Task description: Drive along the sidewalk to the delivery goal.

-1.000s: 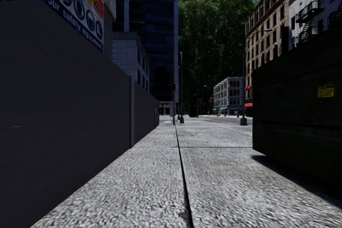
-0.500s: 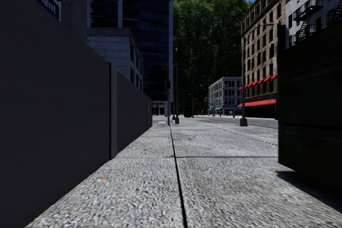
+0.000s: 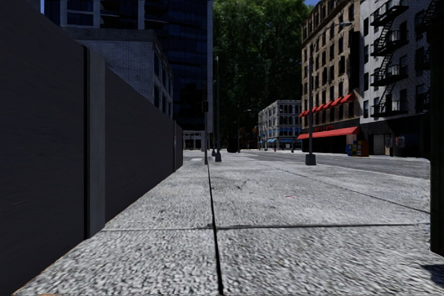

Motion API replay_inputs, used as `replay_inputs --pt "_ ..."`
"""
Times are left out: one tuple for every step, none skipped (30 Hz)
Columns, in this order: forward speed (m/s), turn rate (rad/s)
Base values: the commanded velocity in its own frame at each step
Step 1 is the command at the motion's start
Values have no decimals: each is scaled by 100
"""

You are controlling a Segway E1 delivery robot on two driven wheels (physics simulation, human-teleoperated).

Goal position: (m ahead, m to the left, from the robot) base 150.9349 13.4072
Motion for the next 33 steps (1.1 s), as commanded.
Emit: replay_inputs --pt "200 -26" --pt "200 -26" --pt "200 -26" --pt "200 -26" --pt "200 -26" --pt "200 -26" --pt "200 -26" --pt "200 -26" --pt "200 -26" --pt "200 -26" --pt "200 -26" --pt "200 -26" --pt "200 -26" --pt "200 -26" --pt "200 -26" --pt "200 -26" --pt "200 -26" --pt "200 -26" --pt "200 -26" --pt "200 -26" --pt "200 -26" --pt "200 -26" --pt "200 -26" --pt "200 -26" --pt "200 -26" --pt "200 -26" --pt "200 -26" --pt "200 -26" --pt "200 -26" --pt "200 -26" --pt "200 -26" --pt "200 -26" --pt "200 -26"
